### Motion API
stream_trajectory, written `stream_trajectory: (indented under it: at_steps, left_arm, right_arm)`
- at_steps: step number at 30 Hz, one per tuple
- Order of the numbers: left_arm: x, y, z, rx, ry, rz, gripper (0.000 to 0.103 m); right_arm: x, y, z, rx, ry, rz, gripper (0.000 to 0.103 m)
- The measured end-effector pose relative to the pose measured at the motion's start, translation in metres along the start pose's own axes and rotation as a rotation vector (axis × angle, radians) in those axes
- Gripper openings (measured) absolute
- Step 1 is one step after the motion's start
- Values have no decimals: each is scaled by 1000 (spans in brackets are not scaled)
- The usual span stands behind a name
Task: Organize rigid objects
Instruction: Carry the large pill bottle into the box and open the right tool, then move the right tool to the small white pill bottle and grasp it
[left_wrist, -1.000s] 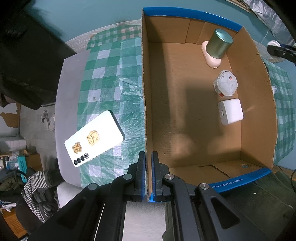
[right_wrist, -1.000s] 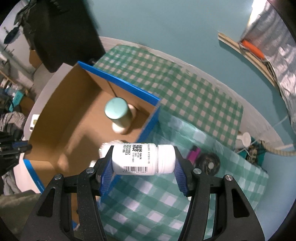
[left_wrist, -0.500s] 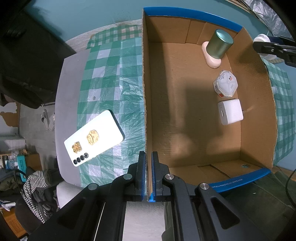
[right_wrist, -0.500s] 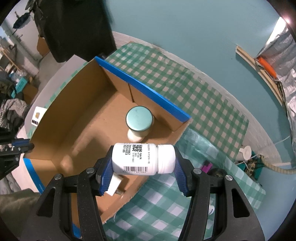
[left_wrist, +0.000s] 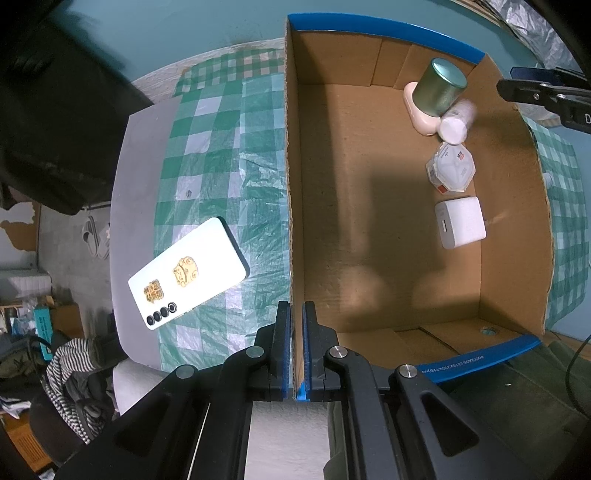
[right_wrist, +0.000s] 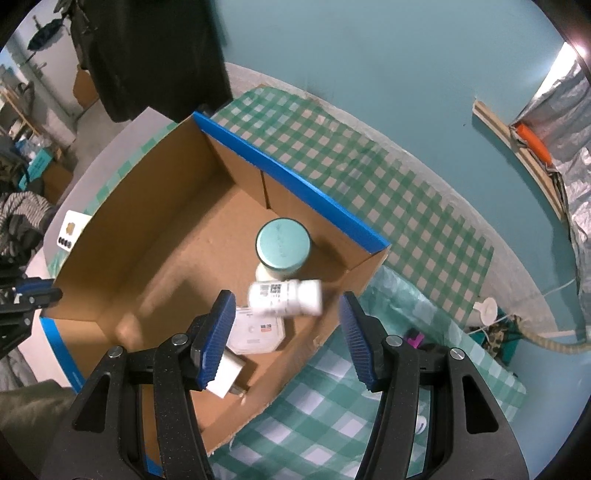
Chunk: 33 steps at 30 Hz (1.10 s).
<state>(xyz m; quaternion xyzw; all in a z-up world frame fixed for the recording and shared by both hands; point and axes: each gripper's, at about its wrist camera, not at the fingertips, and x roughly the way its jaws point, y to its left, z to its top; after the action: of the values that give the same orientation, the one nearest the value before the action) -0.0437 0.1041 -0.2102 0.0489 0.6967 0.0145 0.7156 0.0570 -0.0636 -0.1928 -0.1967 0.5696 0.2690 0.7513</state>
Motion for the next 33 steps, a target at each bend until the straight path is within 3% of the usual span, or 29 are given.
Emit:
stream_trajectory:
  at_steps: [17, 33]
  left_arm:
    - [-1, 1, 1, 10, 2, 7, 5]
    - [-2, -1, 1, 11, 1, 7, 5]
  right_arm:
    - [-18, -11, -7, 46, -35, -25, 63]
    - [-28, -60, -48, 169, -9, -61, 63]
